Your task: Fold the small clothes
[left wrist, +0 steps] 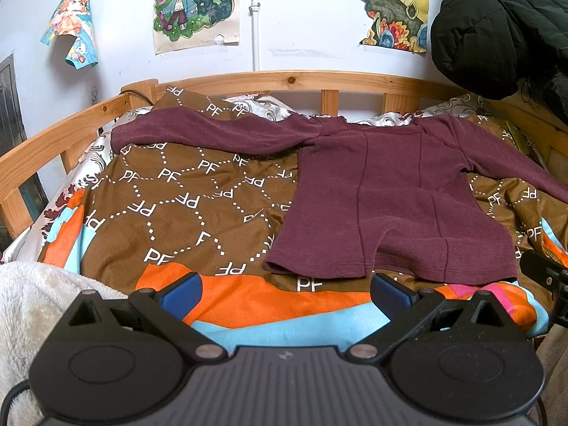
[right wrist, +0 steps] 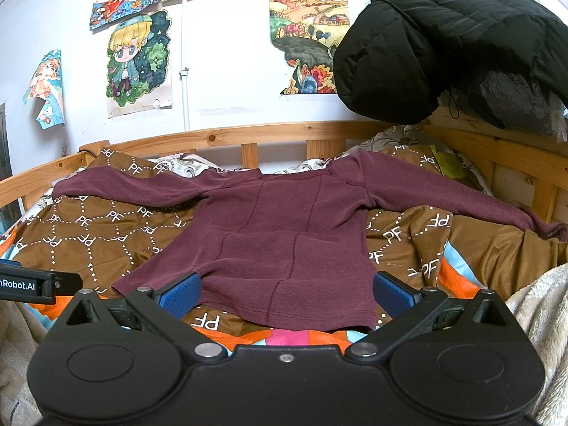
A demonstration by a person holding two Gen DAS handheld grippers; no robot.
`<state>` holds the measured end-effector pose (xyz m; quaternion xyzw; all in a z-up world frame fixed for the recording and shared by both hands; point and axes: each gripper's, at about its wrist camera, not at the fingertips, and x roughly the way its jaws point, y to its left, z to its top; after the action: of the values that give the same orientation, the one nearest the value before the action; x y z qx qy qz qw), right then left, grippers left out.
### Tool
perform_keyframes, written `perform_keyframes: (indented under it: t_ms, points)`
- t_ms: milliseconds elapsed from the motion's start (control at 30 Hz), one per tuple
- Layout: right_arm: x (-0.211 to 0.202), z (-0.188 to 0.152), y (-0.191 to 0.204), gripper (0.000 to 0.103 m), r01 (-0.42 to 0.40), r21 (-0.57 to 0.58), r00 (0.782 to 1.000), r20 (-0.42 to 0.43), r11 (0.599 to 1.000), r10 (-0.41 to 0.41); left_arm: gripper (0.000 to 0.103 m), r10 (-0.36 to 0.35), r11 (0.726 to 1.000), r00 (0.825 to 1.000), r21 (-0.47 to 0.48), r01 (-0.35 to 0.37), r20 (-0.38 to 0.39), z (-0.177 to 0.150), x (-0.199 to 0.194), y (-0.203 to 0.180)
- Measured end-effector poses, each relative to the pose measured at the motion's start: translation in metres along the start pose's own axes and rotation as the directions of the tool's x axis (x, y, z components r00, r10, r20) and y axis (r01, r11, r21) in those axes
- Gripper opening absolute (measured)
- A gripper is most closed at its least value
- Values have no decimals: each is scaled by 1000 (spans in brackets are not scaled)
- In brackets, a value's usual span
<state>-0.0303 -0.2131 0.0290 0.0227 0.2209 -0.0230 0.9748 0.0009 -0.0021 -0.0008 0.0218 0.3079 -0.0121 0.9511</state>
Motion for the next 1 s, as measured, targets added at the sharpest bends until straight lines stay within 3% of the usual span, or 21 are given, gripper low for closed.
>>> perform_keyframes:
  t_ms: [567,1000]
  points:
    - [0,1,1,103,2,3,1000,-2,1000,-2,102,0,1000,1000,2,0,-4,-1,1,0]
    - [7,-2,0,103,36,1,998,-50,999,-36,102,28,999,997,25,-26,-67,-2,12,-4]
